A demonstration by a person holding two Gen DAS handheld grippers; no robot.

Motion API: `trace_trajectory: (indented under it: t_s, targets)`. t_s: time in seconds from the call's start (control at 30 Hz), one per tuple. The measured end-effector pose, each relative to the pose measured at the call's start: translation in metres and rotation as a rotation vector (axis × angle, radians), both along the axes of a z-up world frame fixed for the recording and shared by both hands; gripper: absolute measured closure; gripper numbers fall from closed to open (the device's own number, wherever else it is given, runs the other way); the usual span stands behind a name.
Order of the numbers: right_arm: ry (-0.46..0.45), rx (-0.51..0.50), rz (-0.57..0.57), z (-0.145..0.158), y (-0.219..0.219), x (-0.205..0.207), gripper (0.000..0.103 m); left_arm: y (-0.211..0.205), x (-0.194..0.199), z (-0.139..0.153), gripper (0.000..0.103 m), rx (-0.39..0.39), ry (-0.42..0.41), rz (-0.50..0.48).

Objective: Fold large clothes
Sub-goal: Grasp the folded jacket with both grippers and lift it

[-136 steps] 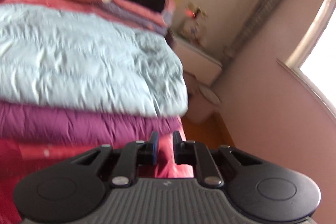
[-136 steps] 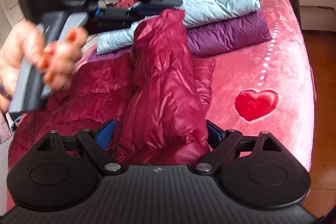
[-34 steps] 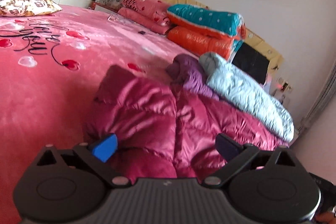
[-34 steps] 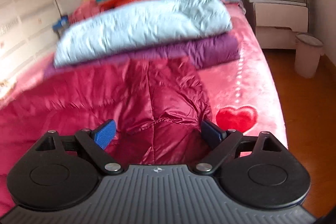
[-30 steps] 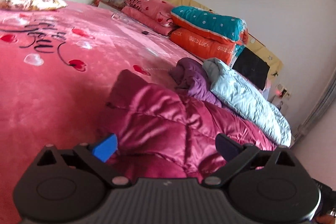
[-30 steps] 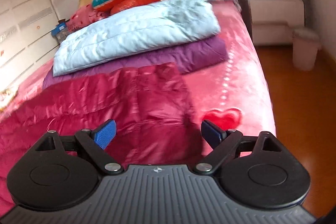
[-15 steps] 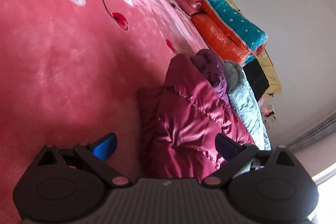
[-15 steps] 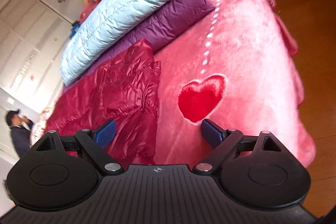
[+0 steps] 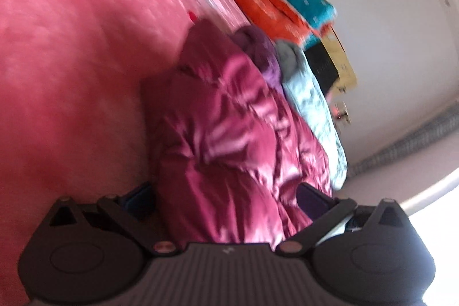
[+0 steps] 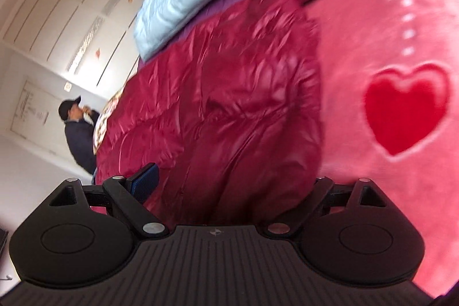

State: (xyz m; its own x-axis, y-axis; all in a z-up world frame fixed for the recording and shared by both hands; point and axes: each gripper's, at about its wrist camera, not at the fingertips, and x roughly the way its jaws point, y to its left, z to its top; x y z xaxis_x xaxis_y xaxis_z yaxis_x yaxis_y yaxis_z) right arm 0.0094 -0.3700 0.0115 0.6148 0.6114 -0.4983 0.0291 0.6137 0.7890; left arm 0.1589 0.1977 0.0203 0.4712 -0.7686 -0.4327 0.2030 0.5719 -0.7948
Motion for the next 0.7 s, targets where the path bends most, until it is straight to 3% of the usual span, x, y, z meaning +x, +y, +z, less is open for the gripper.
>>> trace_trajectory:
  t_s: [0.13, 0.27, 0.47, 0.53, 0.6, 0.7]
  targets:
    - [0.016, 0.076, 0.005, -0.005, 0.006, 0.01, 0.0, -0.013, -0.001, -0.002, 0.001, 0.016, -0.003, -0.03]
    - [0.03, 0.083, -0.043, -0.006, 0.01, 0.012, 0.0, -0.024, 0.001, -0.004, 0.001, -0.003, -0.002, -0.042]
    - [0.037, -0.05, -0.097, 0.005, 0.034, 0.01, 0.0, -0.031, 0.0, -0.009, 0.004, -0.071, 0.014, -0.029]
    - [0.045, -0.087, -0.109, 0.009, 0.042, 0.009, 0.0, -0.031, 0.0, -0.012, 0.015, -0.098, 0.039, -0.01]
    - [0.053, -0.111, -0.126, 0.013, 0.049, 0.008, 0.008, -0.031, -0.001, -0.018, 0.042, -0.122, 0.078, 0.013]
    - [0.05, -0.174, -0.143, 0.024, 0.063, 0.006, 0.025, -0.031, -0.004, -0.021, 0.05, -0.134, 0.1, 0.034]
